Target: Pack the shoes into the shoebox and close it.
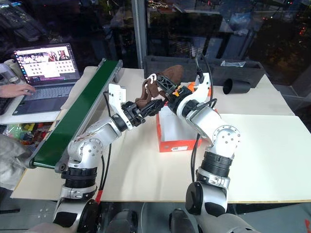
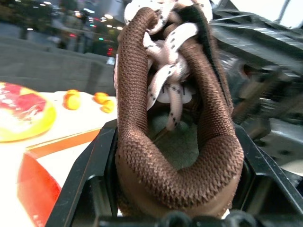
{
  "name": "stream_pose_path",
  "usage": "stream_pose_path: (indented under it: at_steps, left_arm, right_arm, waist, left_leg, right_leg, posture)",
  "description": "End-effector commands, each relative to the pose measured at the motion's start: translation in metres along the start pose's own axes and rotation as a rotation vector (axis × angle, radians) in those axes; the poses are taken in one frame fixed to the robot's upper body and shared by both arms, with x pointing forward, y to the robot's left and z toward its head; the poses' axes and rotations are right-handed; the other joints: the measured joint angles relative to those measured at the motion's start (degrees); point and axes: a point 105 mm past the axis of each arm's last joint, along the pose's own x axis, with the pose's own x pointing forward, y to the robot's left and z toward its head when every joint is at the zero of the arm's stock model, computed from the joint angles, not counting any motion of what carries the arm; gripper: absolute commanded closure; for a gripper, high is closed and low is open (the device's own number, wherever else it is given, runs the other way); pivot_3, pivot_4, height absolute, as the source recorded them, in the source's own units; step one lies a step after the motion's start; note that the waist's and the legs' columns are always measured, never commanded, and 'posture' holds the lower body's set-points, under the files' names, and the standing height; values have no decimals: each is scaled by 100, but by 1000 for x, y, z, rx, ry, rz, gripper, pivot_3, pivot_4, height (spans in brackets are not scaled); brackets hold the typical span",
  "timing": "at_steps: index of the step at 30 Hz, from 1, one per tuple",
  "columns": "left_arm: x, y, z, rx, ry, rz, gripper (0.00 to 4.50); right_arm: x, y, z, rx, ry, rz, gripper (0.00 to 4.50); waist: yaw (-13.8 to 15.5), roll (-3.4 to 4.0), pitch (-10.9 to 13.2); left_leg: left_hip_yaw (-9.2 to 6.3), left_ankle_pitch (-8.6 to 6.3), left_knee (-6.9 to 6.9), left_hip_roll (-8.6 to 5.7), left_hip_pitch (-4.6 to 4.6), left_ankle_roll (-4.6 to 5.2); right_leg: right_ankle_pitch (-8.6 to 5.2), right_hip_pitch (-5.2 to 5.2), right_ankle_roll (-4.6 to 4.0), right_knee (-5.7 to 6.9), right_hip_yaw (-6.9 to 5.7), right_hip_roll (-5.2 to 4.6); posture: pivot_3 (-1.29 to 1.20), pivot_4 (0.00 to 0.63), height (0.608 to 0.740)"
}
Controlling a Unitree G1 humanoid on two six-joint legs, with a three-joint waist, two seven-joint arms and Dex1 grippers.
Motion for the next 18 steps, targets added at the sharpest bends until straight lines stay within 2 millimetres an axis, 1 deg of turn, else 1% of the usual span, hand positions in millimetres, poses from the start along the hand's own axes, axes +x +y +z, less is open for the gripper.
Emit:
stream_pose_path:
  at_steps: [1,2,6,9,10,12,14,15,16,17,18]
  left_arm:
    - [2,-11,18,47,-54,-45,2189]
    - [2,-9,18,46,-54,-33,2189]
    - [2,-5,14,55,-37,-15,2197]
    - [2,-1,11,96,-26,9,2197]
    - [2,1,10,118,-21,23,2197]
    - [3,3,5,156,2,35,2197]
    - [4,1,2,192,16,19,2197]
    - [4,-1,1,200,16,11,2197]
    - [4,-2,1,198,9,3,1737]
    - [3,-4,0,198,7,-9,1277]
    - [3,-8,-3,226,25,-29,1063]
  right_arm:
    - [-5,5,5,-25,-30,10,0]
    - [-5,4,5,-27,-35,4,0]
    - [-6,2,6,-43,-43,-14,1032]
    - [-6,0,6,-46,-44,-21,2038]
    - [-6,0,6,-47,-45,-24,2439]
    - [-6,0,6,-46,-48,-23,3055]
    - [-6,3,7,-40,-55,-9,3608]
    - [-6,3,8,-38,-57,-6,3767]
    - [-6,4,8,-38,-60,-5,3877]
    - [-6,4,9,-38,-63,-7,3879]
    - [-7,3,10,-37,-73,-14,3879]
  waist:
    - [1,0,0]
    - [1,1,0]
    - [3,2,1]
    - [3,3,2]
    - [4,3,2]
    - [4,4,2]
    - [2,4,2]
    - [2,5,3]
    - [2,7,4]
    - [3,8,5]
    - [3,8,5]
  left_leg:
    - [0,0,0,0,0,0]
    - [0,0,-1,0,0,0]
    - [-1,0,-2,0,-1,0]
    - [-1,0,-1,0,-1,0]
    - [-1,0,-1,0,-1,0]
    - [-1,0,-1,0,-1,0]
    - [-1,0,-2,0,-1,0]
    - [-1,0,-3,0,-1,0]
    - [-1,0,-4,0,-1,0]
    - [-1,0,-3,0,-1,0]
    - [-1,0,-4,0,-1,0]
  right_leg:
    - [0,0,0,-1,0,0]
    - [0,0,0,-2,-1,0]
    - [0,0,0,-4,-1,0]
    - [0,0,0,-4,-1,0]
    - [0,0,0,-4,-1,0]
    - [0,0,0,-5,-1,0]
    - [0,0,0,-5,-1,0]
    - [0,0,0,-6,-1,0]
    - [-1,-1,0,-6,-1,0]
    - [-1,-1,0,-6,-1,0]
    - [-1,-1,0,-6,-1,0]
  posture:
    - [0,150,681]
    - [0,150,681]
    - [0,150,681]
    - [0,150,681]
    - [0,150,681]
    - [0,150,681]
    - [0,150,681]
    - [0,150,681]
    - [0,150,681]
    - [0,150,681]
    - [0,150,681]
